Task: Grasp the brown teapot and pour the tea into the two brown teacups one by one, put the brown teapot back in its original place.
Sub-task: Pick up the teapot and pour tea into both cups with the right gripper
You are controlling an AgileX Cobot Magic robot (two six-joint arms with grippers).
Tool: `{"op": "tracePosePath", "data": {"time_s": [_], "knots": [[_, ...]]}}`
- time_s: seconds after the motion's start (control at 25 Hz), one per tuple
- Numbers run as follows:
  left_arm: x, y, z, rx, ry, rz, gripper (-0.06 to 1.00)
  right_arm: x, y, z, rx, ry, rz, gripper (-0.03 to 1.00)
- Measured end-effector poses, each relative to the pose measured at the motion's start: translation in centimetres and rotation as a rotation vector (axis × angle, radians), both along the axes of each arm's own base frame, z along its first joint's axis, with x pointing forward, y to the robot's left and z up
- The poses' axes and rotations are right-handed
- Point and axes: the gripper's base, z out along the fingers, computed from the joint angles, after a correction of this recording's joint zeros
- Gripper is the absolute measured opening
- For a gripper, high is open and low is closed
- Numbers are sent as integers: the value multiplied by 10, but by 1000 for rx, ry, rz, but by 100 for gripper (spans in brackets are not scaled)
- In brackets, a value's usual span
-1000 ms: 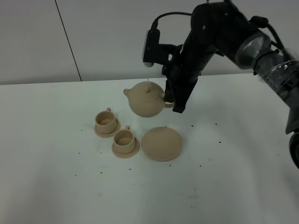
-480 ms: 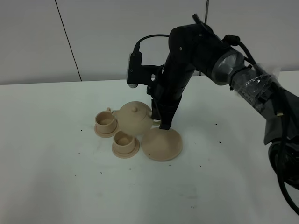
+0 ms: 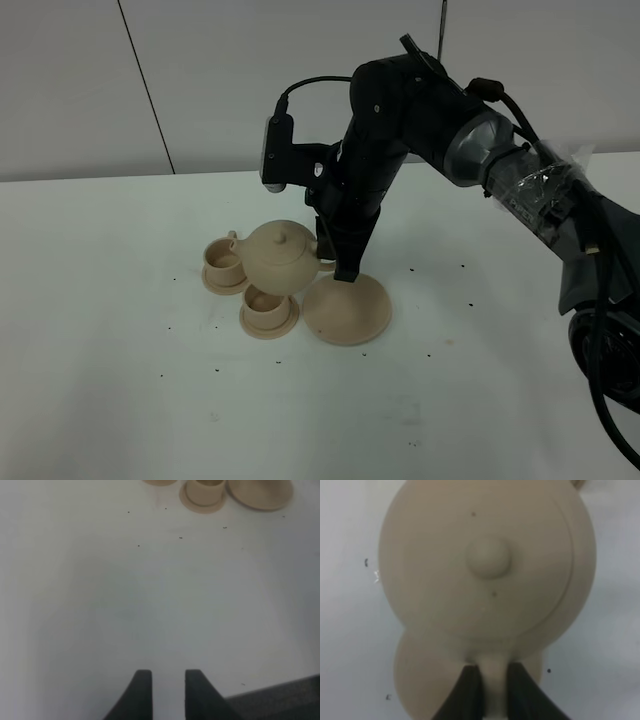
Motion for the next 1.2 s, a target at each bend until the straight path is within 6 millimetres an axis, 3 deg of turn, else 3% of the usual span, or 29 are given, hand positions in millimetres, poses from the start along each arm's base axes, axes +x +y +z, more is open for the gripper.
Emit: {"op": "tracePosePath", "data": {"time_s": [1.2], "knots": [[0, 0, 0, 0, 0, 0, 23, 1, -2, -1, -57, -28, -38, 10]]}}
